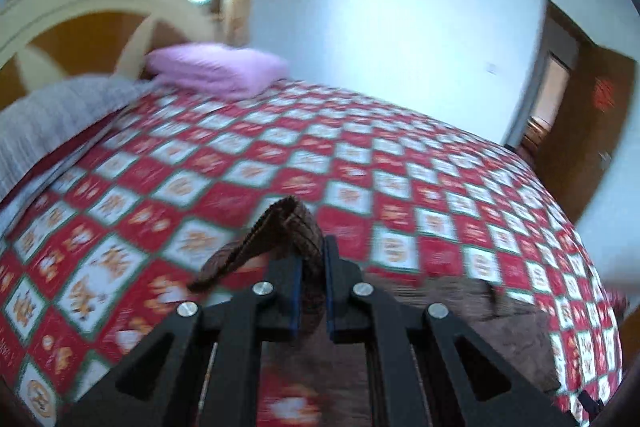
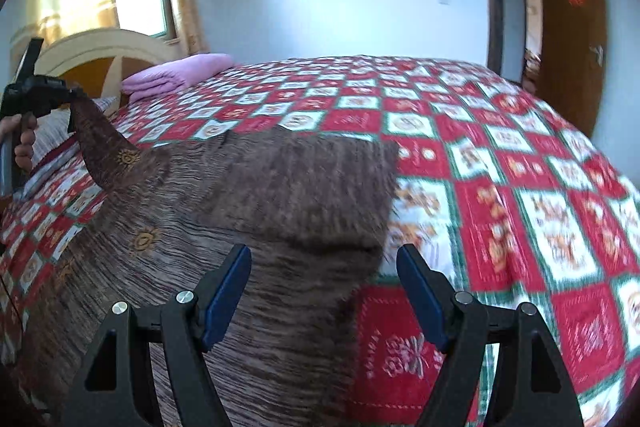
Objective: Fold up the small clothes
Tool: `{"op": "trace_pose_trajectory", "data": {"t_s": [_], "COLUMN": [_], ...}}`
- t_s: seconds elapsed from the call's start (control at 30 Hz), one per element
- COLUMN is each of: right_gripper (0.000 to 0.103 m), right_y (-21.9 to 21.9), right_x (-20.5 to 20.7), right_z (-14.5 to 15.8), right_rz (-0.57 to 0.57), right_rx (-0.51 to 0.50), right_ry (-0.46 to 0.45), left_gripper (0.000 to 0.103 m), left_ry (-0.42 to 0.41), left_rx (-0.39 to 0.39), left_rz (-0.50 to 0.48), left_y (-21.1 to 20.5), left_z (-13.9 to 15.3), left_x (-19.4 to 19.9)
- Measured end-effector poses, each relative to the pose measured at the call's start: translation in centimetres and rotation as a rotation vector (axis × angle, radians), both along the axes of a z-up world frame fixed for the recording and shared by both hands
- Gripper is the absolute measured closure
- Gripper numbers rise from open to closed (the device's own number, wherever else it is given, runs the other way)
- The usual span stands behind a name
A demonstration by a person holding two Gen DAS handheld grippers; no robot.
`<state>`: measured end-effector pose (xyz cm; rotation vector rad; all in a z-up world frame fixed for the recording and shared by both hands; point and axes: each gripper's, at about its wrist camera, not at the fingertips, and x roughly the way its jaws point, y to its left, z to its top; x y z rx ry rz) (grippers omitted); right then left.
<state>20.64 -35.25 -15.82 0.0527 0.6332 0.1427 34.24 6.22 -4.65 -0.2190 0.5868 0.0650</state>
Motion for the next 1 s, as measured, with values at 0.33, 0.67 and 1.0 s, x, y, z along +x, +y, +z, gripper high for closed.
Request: {"op": "trace_pose_trajectory", "data": {"t_s": [0.33,0.67,1.0], "right_gripper": [0.027,0.027,0.027], "right_y": [-1.6,-0.8,4.5], "right_x": [0.2,0.1,2.5], "right_z": [-1.9,-2.1,1.9], "right_rz": [-0.023,0.0,0.085], "right_rx": [0.061,0.03,0.014], "right_ry": [0.039,0.038,0.059], "left_gripper": [0.063,0.02,0.02], "left_ry": [0.111,0.044,0.273], "left_rx": [0.186,0.322,0.474], "left_rz": [-0.311,-0.327,-0.056], "left_y": [-21.9,-16.7,-4.4], "left_z": [-7.6,-7.4,-15.0], "left_x": [-2.0,-3.9,2.4]}}
